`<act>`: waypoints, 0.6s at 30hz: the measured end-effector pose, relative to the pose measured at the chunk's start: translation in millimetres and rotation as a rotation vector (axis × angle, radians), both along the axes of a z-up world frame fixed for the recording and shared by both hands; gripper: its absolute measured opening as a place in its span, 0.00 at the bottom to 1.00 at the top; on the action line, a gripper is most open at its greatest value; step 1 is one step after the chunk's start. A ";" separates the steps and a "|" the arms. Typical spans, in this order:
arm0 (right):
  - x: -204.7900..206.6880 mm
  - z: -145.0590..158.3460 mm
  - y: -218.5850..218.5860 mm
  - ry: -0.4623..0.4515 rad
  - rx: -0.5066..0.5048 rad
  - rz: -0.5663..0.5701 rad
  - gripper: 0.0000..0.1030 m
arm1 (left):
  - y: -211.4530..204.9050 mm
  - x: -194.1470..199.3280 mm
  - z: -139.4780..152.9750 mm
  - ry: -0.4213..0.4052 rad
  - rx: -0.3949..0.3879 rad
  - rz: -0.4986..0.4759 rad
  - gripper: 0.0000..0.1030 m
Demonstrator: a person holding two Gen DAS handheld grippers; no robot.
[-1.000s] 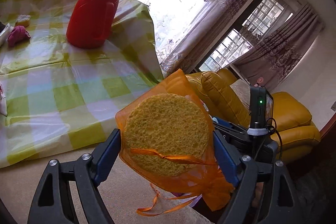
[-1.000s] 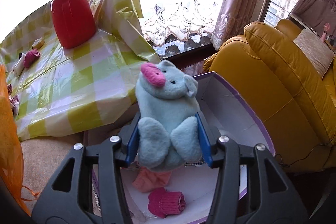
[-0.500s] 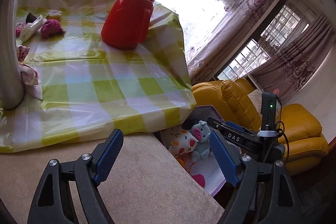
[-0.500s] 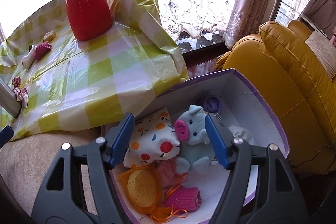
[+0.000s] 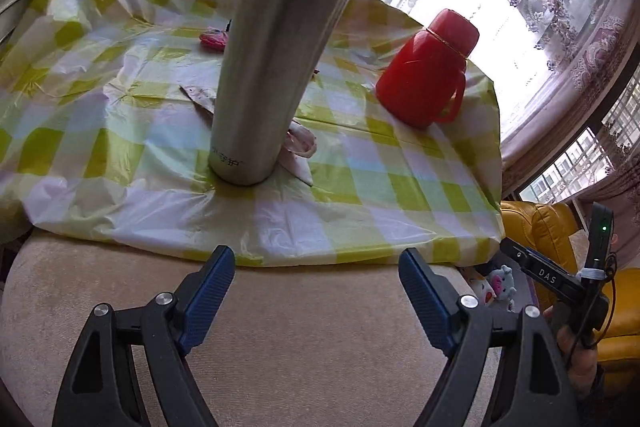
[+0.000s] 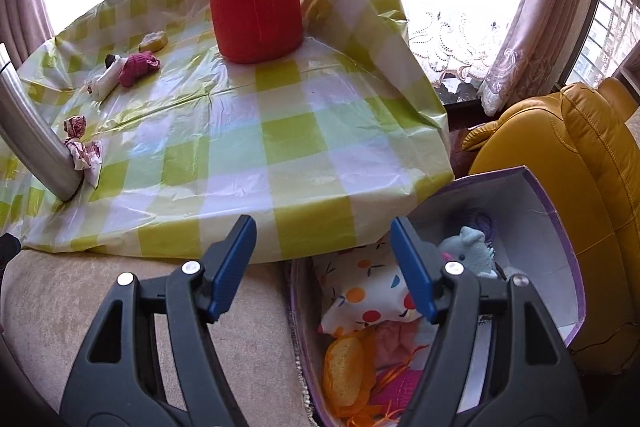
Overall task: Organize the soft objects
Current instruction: 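Carry the plush pig and mesh bag to the white box and release them, then move both open tools back over the table toward the remaining items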
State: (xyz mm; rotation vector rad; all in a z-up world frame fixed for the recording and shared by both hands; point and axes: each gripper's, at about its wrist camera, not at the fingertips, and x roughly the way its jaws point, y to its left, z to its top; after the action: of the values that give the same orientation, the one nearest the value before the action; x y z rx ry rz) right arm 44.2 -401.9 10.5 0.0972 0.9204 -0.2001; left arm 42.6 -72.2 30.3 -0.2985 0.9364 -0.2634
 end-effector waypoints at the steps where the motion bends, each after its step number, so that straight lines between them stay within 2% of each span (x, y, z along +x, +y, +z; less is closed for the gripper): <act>1: 2.0 -0.7 5.2 0.002 0.000 0.010 0.70 | 4.7 0.2 -1.5 0.005 0.012 0.016 0.82; 8: 9.2 -3.6 37.3 0.020 0.004 0.074 0.71 | 22.1 5.3 -8.3 0.026 0.029 0.059 0.82; 18: 22.2 -10.5 71.4 0.048 -0.025 0.151 0.73 | 38.2 10.0 -10.8 0.027 -0.007 0.080 0.82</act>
State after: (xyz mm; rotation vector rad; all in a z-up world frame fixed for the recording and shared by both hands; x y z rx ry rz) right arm 66.5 -330.5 0.0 -0.0004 0.9682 -0.0741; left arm 52.6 -34.0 19.5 -0.3458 0.9478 -0.1891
